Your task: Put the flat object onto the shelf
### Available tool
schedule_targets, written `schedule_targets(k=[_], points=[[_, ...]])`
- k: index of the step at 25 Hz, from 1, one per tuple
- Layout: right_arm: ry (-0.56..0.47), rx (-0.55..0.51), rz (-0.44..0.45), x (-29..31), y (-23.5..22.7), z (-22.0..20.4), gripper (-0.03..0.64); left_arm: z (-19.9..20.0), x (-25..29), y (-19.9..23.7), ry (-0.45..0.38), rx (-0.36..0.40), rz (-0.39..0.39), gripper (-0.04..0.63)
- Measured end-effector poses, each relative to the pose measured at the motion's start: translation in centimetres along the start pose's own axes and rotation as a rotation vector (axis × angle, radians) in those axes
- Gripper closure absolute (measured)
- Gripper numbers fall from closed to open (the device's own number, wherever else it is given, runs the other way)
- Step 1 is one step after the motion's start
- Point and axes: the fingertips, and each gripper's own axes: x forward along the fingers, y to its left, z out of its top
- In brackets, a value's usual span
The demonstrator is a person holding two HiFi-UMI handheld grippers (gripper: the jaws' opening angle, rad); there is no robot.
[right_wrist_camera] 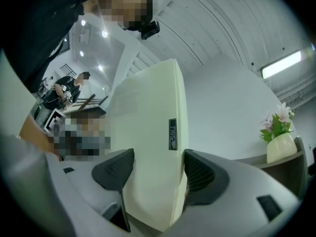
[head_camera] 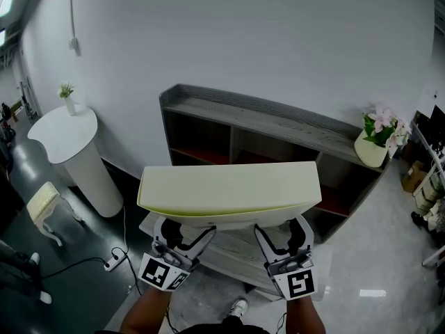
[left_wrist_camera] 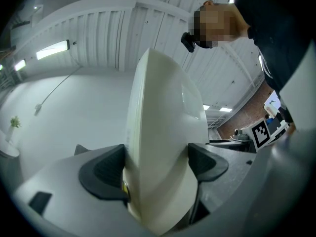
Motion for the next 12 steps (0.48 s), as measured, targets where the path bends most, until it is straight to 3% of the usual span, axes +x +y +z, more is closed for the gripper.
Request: schedule_targets(k=[5, 12], points=[[-0.119, 0.034, -0.036, 3.7, -3.3, 1.2, 0.293, -0.9, 3.9, 2.2, -0.015, 0.015, -0.008, 0.192], [-0.097, -0.030, -0.006, 6.9, -6.1, -1.5, 0.293, -1.9, 8.1, 4.5, -0.027, 0.037, 0.003, 0.192]])
